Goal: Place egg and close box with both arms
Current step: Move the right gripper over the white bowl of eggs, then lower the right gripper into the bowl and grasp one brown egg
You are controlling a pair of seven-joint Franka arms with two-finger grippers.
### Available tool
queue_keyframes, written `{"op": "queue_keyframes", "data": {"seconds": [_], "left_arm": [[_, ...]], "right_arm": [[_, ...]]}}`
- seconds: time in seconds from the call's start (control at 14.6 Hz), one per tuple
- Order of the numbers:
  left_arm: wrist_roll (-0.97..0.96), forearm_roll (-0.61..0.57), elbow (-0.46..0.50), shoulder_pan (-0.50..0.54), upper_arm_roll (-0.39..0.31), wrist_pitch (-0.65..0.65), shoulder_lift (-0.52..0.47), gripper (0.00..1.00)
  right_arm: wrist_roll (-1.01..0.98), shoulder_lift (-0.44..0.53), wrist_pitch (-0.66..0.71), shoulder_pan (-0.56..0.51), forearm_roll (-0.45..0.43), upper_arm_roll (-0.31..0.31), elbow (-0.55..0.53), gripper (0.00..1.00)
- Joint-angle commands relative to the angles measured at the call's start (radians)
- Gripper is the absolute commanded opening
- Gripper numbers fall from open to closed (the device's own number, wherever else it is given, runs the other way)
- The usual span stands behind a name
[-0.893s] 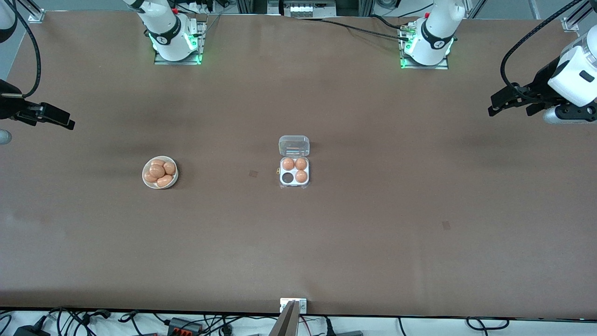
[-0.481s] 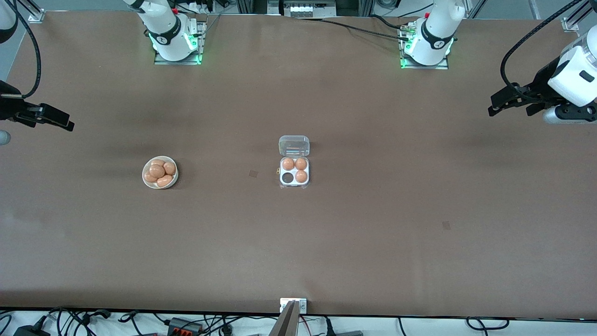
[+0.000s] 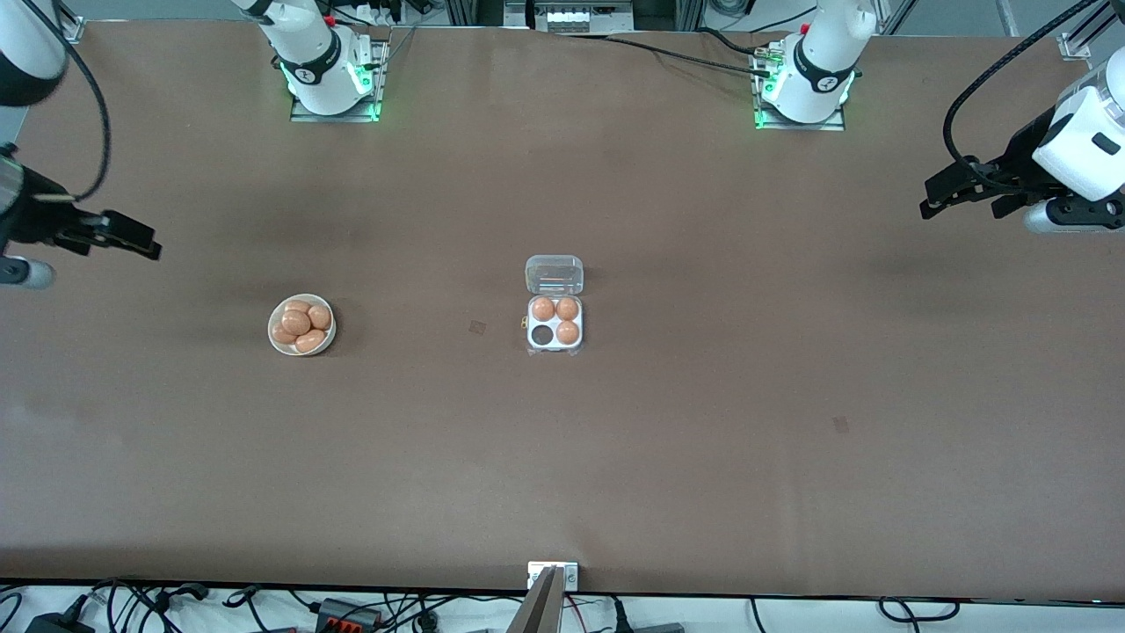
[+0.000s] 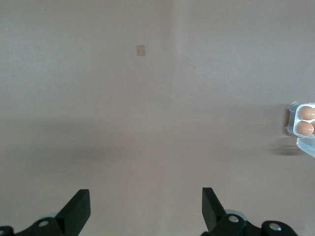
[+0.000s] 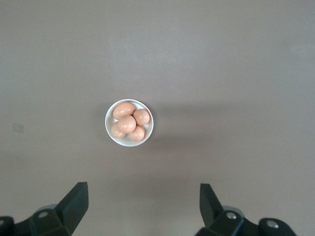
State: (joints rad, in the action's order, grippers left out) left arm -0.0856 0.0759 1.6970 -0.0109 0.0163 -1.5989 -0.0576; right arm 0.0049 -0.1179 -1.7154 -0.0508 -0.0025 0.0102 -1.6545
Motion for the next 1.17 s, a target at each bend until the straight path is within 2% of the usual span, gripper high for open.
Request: {"op": "queue_keyframes", "data": {"seconds": [0.0,0.41,0.76,1.1], "left_arm": [[0.004,-0.007,-0.025,0.000,-0.002,0.020,0.007,1.00],[0.004,-0.007,-0.025,0.000,-0.002,0.020,0.007,1.00],[0.006,-0.007,-0.023,0.000,-0.006,0.022,0.007,1.00],[0.007,-0.008,-0.023,0.002,-0.007,0.022,0.007,1.00]], "right_arm": [[0.003,-0.081,-0.099,0.006,-0.016,0.001,-0.024,1.00],[0.101,-0.314,-0.263,0.065,-0.013,0.001,-0.027,1.00],[0.184,-0.391,-0.253,0.115,-0.004,0.001,-0.028,1.00],[0.185,-0.396,-0.256,0.118,-0.002,0.001,-0.080,1.00]]}}
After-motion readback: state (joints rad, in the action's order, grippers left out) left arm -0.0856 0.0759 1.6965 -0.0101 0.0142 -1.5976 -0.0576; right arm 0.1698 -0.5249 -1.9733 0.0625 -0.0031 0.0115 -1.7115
